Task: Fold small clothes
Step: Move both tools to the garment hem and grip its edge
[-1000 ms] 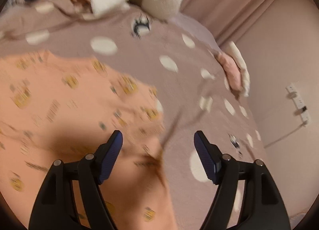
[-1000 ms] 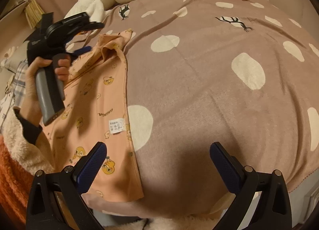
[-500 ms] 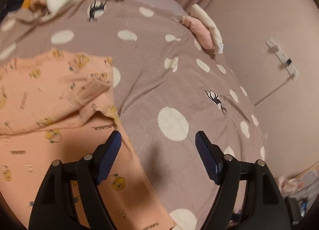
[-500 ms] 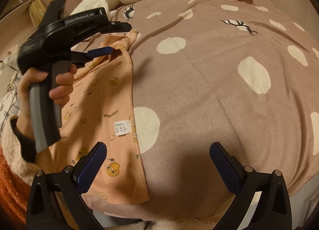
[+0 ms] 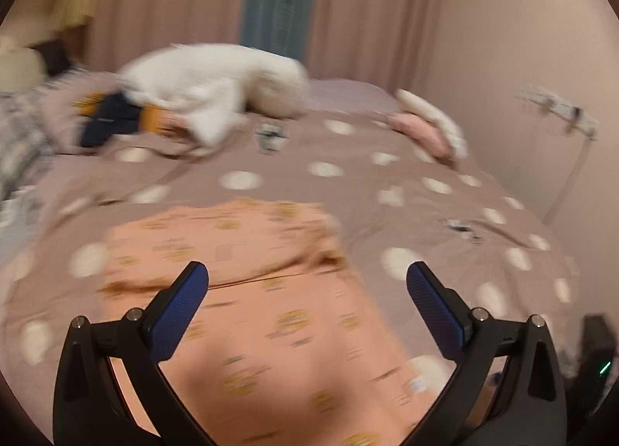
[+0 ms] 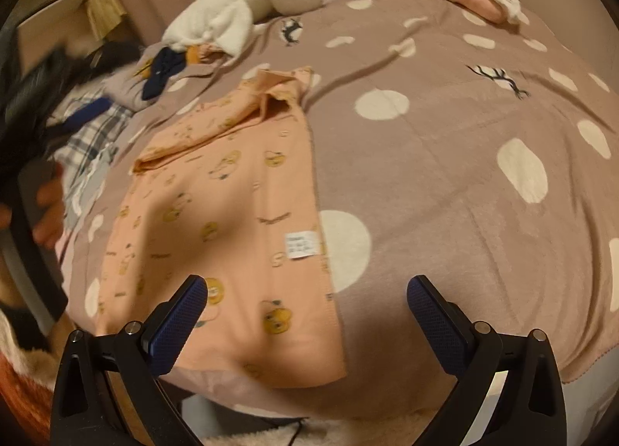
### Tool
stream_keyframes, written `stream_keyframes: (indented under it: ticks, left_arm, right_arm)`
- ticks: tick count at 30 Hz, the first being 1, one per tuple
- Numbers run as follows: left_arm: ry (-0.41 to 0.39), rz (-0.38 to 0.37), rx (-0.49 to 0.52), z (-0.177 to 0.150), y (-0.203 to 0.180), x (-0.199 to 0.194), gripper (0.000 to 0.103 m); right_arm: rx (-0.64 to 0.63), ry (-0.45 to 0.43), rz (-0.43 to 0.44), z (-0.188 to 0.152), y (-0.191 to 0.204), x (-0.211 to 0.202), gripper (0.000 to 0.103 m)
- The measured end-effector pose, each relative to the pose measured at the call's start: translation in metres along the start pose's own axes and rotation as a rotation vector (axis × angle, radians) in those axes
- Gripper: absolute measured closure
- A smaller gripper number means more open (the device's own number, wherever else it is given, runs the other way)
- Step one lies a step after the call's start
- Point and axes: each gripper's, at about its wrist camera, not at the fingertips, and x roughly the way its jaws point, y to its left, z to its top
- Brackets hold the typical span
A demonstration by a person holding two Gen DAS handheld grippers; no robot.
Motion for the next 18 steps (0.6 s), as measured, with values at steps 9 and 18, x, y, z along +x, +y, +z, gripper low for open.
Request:
stream_keyframes:
  ticks: [9,18]
  left_arm:
    - [0.088,0.167,-0.269,-0.093,0.107,-0.053,0.001]
    - [0.174,0.128,-0.455,-0.145,0.155,-0.060,0.001]
  right_arm:
    - [-0.053,0.040,0.049,-0.010,0.023,0.010,0.001]
    - [-0.033,0.115,0.075,-0.023,0.030,0.027,0.001]
